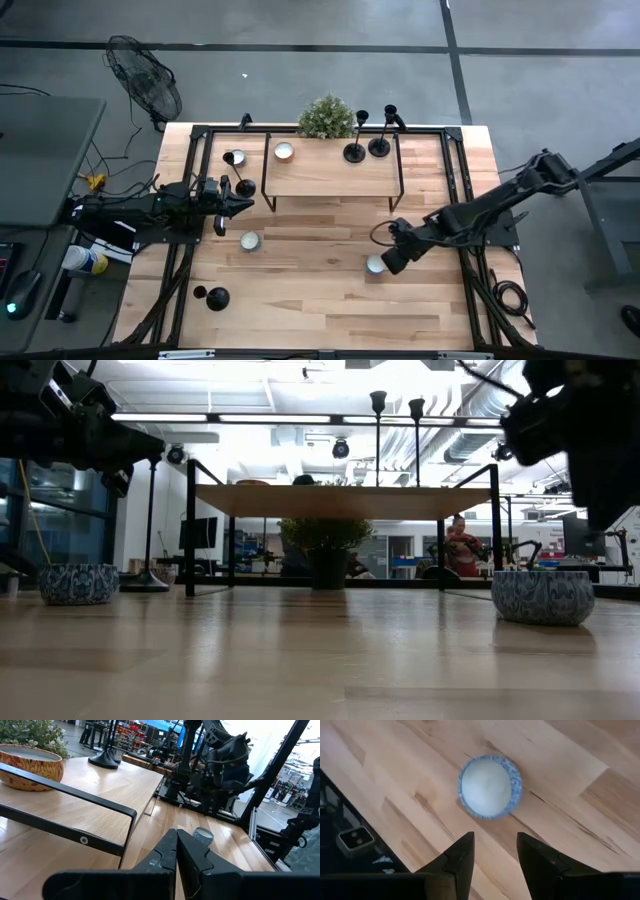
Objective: Pick & Place candle stick holders
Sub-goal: Put the blue scented candle on the shelf
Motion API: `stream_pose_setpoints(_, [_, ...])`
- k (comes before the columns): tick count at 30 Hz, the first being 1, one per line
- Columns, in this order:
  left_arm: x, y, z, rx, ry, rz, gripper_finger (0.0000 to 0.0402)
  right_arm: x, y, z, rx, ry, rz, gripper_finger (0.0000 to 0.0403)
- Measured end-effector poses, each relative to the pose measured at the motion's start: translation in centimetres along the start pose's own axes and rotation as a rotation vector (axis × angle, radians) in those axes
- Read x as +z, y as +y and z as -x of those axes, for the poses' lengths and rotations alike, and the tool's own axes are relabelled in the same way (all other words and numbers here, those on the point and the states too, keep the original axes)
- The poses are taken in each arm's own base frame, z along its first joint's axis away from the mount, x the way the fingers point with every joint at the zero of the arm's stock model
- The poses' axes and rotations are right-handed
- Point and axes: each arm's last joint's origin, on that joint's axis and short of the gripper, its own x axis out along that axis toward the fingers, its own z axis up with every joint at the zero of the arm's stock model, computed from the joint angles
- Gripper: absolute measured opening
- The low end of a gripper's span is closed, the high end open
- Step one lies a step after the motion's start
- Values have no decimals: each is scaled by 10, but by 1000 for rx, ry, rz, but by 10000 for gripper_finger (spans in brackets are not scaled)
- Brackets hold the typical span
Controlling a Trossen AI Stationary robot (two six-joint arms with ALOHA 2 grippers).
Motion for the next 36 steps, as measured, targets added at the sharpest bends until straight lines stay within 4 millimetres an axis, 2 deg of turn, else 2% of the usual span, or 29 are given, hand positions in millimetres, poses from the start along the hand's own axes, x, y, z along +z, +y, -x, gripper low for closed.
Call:
stream_pose_setpoints(5, [0,0,0,0,0,0,1,9,1,-13,-35,12,-43,140])
stream_pose_setpoints(9, [0,0,0,0,0,0,1,15,2,-14,-145,28,-76,138])
stream_pose_setpoints(14, [0,0,0,0,0,0,1,24,15,-13,-186,28,-76,128])
stream_pose_setpoints(20, [0,0,0,0,0,0,1,31,23,-24,-233,77,-78,115])
stream_pose_setpoints(36, [0,0,0,0,0,0,1,35,24,-44,-322,127,-125,113])
